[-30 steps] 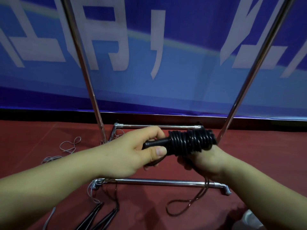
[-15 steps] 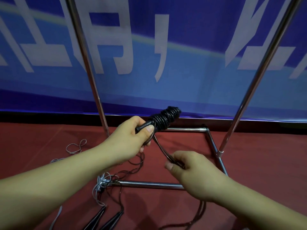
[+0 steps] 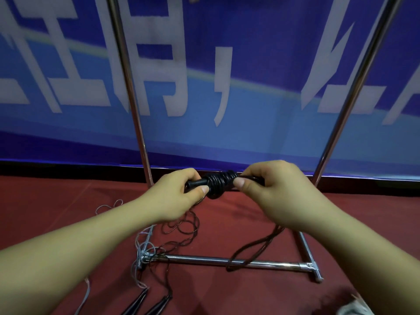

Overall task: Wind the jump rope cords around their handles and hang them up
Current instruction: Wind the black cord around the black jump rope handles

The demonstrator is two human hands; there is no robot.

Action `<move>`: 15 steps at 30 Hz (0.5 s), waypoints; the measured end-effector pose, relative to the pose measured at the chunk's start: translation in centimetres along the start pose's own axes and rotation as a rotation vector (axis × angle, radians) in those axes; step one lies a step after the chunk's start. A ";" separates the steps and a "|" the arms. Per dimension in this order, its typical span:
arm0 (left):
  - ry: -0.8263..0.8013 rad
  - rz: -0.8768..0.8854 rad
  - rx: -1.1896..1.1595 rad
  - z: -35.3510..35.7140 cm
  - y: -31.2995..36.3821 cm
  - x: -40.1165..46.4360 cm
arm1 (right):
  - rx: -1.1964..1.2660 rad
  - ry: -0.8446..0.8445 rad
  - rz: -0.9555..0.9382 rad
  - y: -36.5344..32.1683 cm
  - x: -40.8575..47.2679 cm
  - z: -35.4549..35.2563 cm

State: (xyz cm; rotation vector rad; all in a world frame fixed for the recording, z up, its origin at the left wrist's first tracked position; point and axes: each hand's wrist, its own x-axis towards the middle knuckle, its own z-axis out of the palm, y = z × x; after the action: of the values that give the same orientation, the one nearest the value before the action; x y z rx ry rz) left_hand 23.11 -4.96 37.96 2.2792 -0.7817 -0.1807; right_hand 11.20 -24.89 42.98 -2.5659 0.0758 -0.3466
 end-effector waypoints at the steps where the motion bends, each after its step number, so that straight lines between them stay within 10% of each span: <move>1: -0.019 0.020 0.005 -0.4 0.5 -0.5 | -0.013 0.017 -0.018 -0.7 -0.4 -0.6; 15: -0.389 0.281 0.018 -2.9 6.8 -5.7 | -0.076 -0.005 -0.039 -4.1 -2.6 -4.6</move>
State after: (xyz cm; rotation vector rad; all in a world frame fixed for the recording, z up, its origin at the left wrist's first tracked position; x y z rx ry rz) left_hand 16.22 -3.81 44.12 2.1468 -1.2964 -0.4964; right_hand 7.43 -23.43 48.30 -2.6464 0.0374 -0.3580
